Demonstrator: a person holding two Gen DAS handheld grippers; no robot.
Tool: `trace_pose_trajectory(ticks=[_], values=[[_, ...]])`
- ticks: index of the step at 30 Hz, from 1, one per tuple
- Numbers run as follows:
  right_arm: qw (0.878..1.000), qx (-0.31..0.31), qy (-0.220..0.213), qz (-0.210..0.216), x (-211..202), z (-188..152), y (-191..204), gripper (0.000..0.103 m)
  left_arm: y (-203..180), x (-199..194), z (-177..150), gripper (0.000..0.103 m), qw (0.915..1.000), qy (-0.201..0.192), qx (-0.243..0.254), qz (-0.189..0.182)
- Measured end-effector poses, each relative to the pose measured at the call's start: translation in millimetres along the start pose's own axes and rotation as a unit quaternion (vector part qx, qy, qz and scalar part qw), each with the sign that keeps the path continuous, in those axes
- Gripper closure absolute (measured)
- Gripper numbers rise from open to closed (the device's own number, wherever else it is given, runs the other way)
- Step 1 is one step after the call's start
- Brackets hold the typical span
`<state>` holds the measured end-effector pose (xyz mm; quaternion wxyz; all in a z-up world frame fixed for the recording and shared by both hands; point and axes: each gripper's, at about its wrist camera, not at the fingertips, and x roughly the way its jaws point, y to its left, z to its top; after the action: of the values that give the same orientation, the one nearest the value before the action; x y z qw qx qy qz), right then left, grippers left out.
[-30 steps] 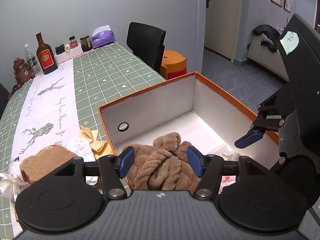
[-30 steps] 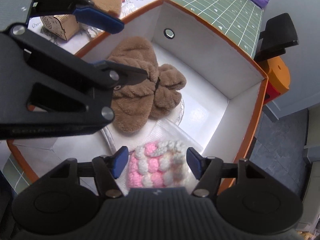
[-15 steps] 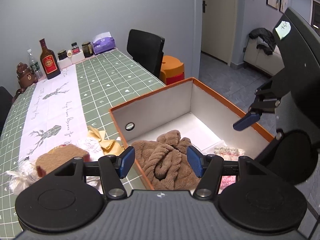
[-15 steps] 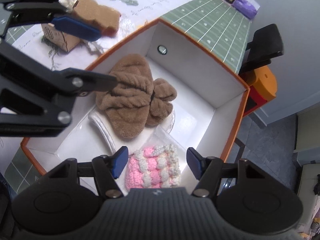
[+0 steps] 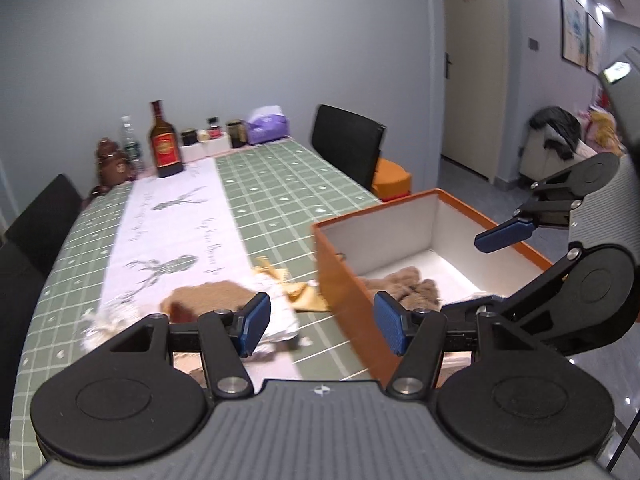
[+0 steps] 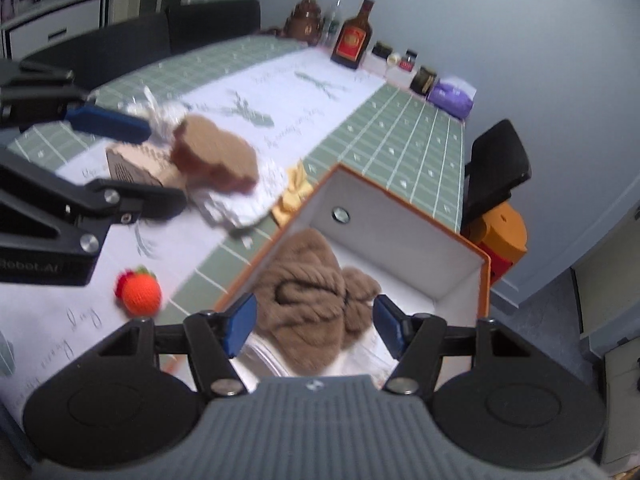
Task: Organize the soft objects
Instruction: 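Move both grippers back toward the items on the table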
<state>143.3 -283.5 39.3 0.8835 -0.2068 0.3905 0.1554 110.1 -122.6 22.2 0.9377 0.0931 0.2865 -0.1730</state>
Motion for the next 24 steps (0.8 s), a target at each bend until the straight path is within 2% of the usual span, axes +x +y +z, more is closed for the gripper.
trace_pose_trajectory(ticks=[7,12,18,24], values=[[0.997,0.006,-0.073,0.013,-6.5,3.5,58.3,0.034,36.5,-23.1,-35.4,0.032,0.9986,-0.023,-0.028,0.037],[0.994,0.01,-0.104,0.026,-2.2,-4.4,103.3,0.034,63.4,-33.3,-65.2,0.032,0.9975,-0.019,-0.044,0.052],[0.992,0.036,-0.112,0.037,16.0,-19.6,144.8,0.034,94.3,-37.6,-113.3,0.032,0.9954,-0.002,-0.073,0.062],[0.994,0.058,-0.088,0.037,43.0,-35.7,169.9,0.036,109.4,-39.9,-152.9,0.032,0.9913,0.008,-0.11,0.073]])
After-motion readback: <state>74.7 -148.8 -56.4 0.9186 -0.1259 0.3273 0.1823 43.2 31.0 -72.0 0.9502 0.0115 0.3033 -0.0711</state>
